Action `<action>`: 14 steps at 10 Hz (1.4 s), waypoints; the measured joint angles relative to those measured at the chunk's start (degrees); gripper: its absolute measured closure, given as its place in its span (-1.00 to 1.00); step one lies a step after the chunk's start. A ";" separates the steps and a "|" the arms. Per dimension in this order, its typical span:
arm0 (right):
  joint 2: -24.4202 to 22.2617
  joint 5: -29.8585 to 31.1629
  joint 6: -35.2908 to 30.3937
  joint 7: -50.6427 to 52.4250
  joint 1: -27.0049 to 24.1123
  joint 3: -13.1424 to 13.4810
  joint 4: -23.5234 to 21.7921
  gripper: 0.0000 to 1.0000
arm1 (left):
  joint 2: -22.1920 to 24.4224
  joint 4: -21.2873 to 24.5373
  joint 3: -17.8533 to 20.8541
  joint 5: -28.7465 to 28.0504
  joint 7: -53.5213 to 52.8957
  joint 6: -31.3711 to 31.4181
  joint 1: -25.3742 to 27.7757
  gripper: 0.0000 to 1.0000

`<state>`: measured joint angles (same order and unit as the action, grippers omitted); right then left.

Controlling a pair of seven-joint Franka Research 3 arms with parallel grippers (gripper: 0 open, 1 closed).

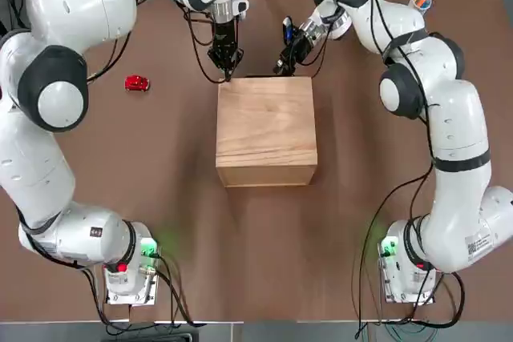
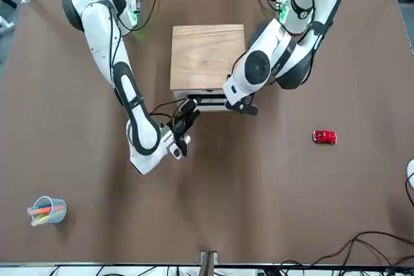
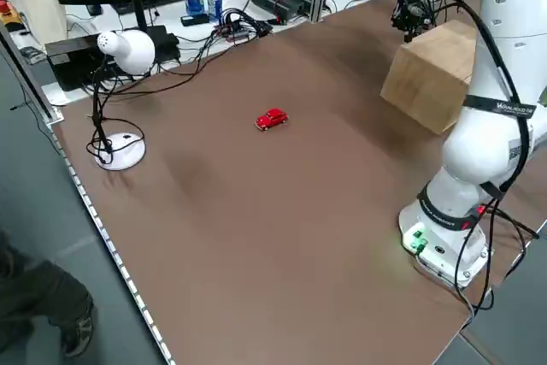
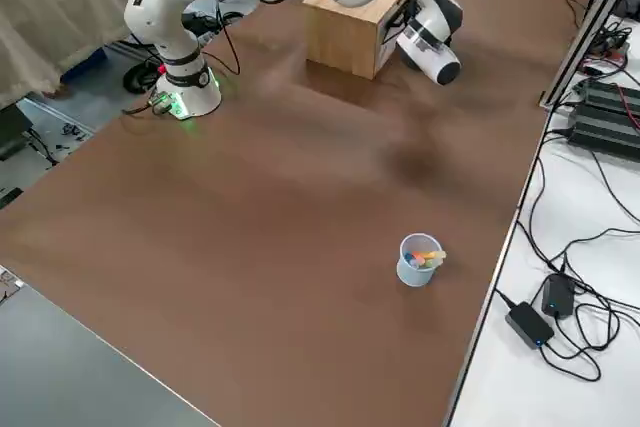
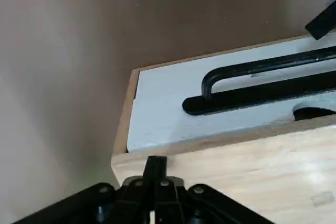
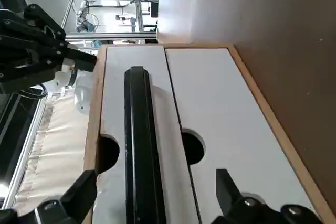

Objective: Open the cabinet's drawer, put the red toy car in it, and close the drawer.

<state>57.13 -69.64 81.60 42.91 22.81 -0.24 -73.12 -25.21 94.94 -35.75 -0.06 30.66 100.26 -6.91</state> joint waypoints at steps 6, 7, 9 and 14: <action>0.04 0.01 -1.35 -0.22 1.43 -0.01 0.00 -1.00 | 0.00 0.00 0.00 0.00 0.00 0.00 0.00 0.98; 0.06 0.01 -1.35 -0.23 1.46 0.02 -0.01 -1.00 | 0.00 0.00 0.00 0.00 0.00 -0.01 0.00 0.98; 0.07 0.00 -1.39 -0.63 1.45 0.04 -0.12 -1.00 | 0.00 0.00 0.00 0.00 0.00 -0.01 0.00 0.98; 0.08 -0.46 -1.52 -1.94 1.47 0.01 -0.39 -0.76 | 0.00 0.00 0.00 0.00 0.00 -0.01 0.00 0.98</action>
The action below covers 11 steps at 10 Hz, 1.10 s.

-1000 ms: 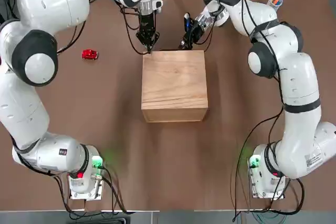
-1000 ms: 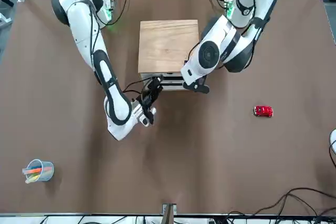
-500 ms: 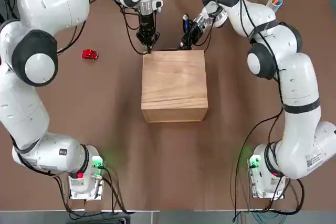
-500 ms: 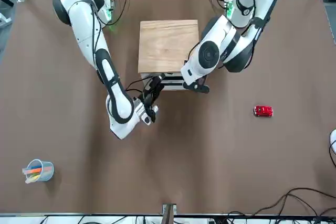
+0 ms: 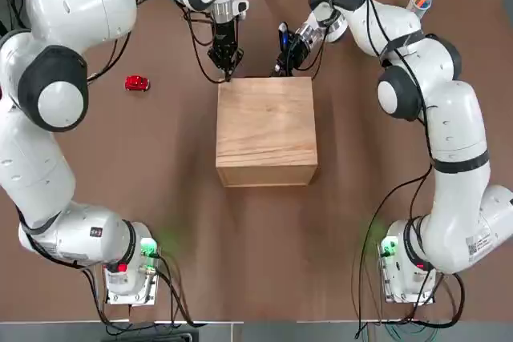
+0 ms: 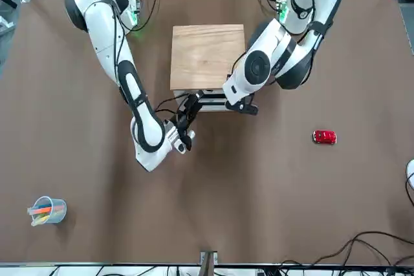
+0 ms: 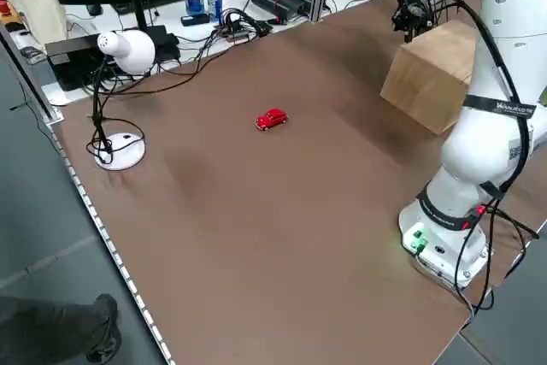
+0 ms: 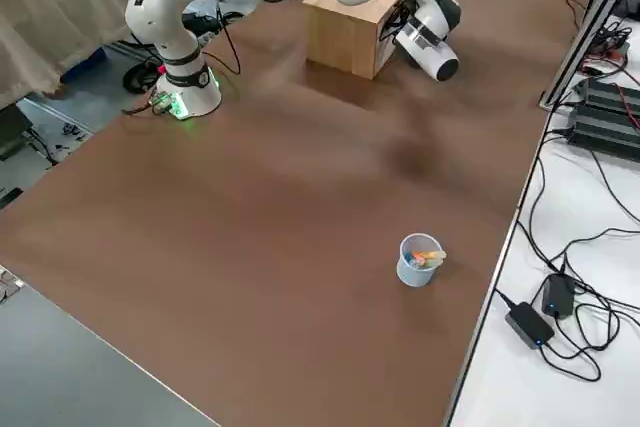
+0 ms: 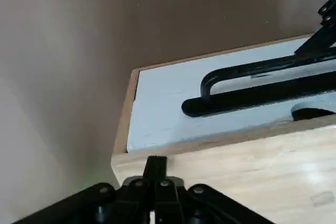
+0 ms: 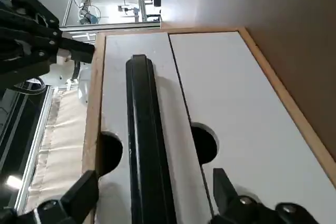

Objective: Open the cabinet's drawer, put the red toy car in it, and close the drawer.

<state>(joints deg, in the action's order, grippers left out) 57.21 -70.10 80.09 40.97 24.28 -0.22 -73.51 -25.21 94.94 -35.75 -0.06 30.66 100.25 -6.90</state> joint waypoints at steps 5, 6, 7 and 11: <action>-0.01 -0.78 0.64 -0.16 -0.03 0.09 -0.36 0.02 | -0.01 0.00 0.00 0.00 0.00 0.00 0.01 0.98; -0.03 -0.93 0.52 -0.39 -0.07 0.09 -0.33 0.07 | -0.01 0.00 0.00 0.00 0.00 0.00 0.01 0.98; -0.12 -1.22 0.21 -1.25 -0.19 0.09 -0.11 0.30 | -0.02 0.00 0.00 0.00 0.00 0.00 0.01 0.98; -0.04 -1.43 0.41 -3.46 -0.23 0.08 -0.19 0.31 | -0.02 -0.01 0.00 0.00 0.00 0.00 0.01 0.98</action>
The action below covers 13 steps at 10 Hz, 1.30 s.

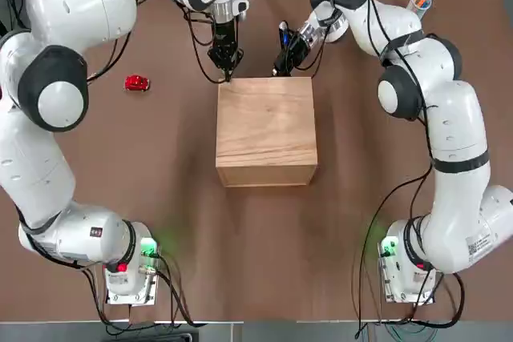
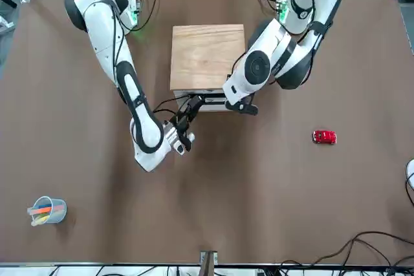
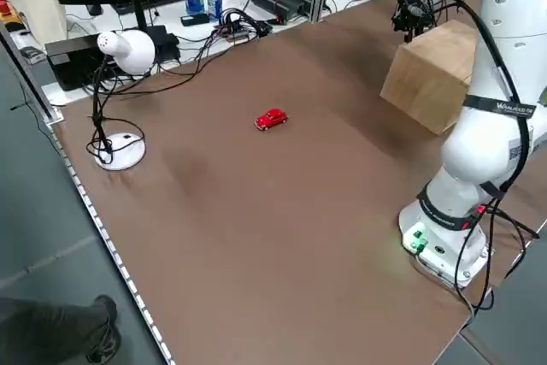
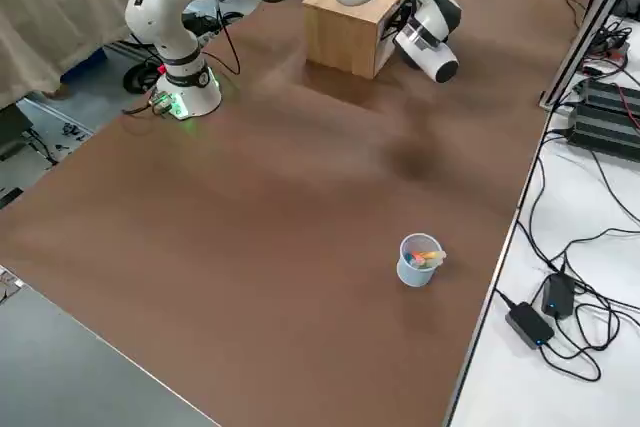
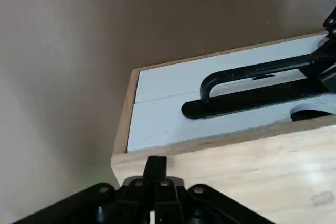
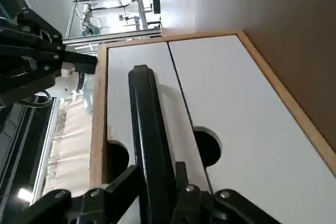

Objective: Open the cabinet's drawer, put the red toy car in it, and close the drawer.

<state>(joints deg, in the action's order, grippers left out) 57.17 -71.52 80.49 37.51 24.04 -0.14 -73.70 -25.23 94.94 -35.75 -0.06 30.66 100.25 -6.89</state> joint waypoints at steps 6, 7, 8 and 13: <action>0.10 0.12 1.08 0.37 0.12 -0.03 -0.26 0.59 | -0.01 -0.01 0.00 0.00 0.00 0.00 0.01 0.98; 0.10 0.12 1.08 0.30 0.12 -0.02 -0.26 0.59 | -0.01 -0.01 0.00 0.00 0.00 0.00 0.01 0.98; 0.10 0.15 1.09 0.19 0.12 -0.02 -0.22 0.59 | -0.01 -0.01 0.00 0.00 0.00 0.01 0.02 0.98; -0.01 0.17 2.30 -0.41 -0.08 -0.02 0.16 0.59 | -0.04 -0.03 0.02 0.00 0.00 0.09 0.07 0.98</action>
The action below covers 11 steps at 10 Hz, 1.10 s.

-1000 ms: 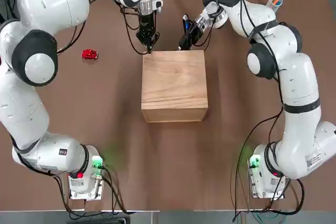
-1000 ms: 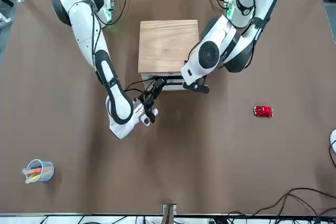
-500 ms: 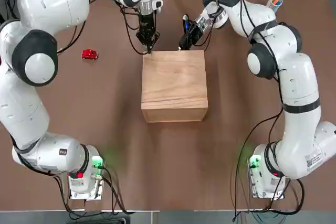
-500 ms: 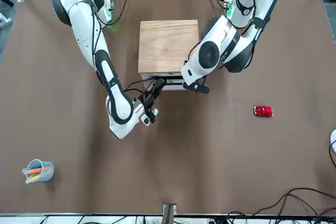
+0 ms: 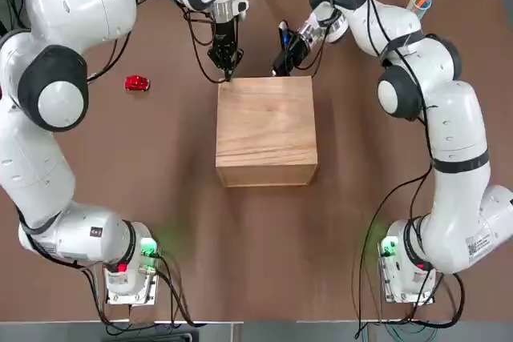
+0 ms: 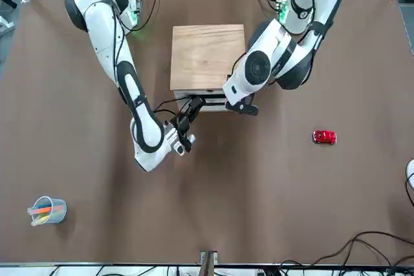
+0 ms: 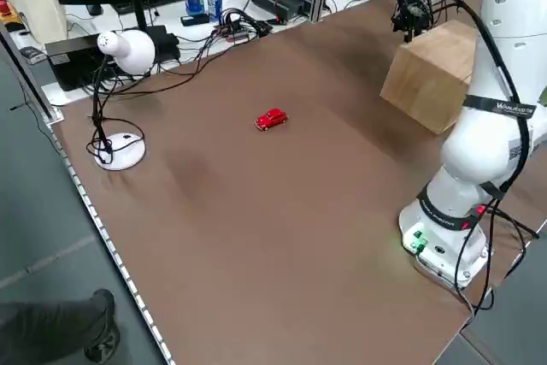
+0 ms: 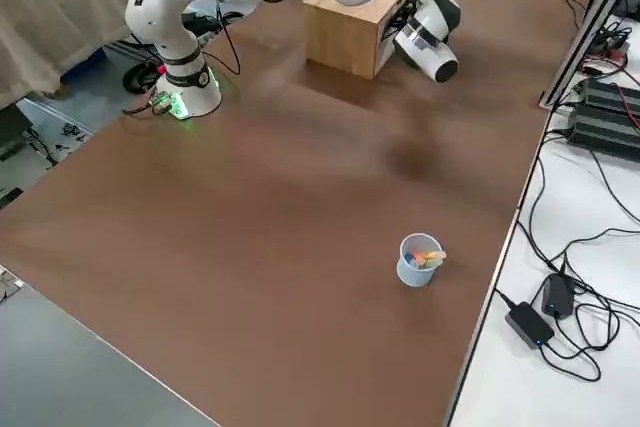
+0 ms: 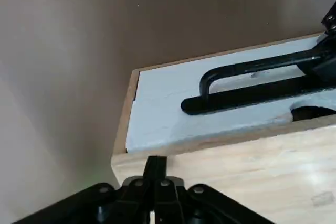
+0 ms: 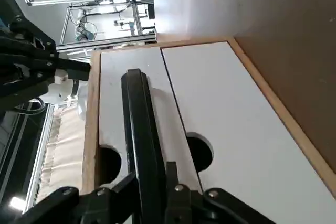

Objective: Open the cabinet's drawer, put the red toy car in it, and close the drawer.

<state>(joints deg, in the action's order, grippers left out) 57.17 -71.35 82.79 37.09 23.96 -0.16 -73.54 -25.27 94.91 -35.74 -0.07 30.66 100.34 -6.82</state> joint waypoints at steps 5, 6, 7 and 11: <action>-0.22 -1.31 5.56 -1.15 -0.85 0.03 1.20 0.59 | -0.01 -0.01 0.01 0.00 0.00 0.05 0.04 0.98; -0.22 -1.66 6.41 -1.30 -0.95 0.05 1.34 0.59 | -0.01 -0.01 0.01 0.00 0.00 0.07 0.06 0.98; -0.22 -1.94 7.25 -1.44 -1.03 0.09 1.58 0.59 | -0.01 -0.01 0.01 0.00 0.00 0.07 0.06 0.98; -0.20 -3.52 10.84 -1.76 -1.23 0.31 2.30 0.59 | -0.02 -0.01 0.00 0.00 0.00 0.07 0.08 0.98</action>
<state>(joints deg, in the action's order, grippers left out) 56.96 -74.87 93.63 35.34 22.73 0.15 -71.23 -25.28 94.90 -35.74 -0.07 30.66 100.41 -6.74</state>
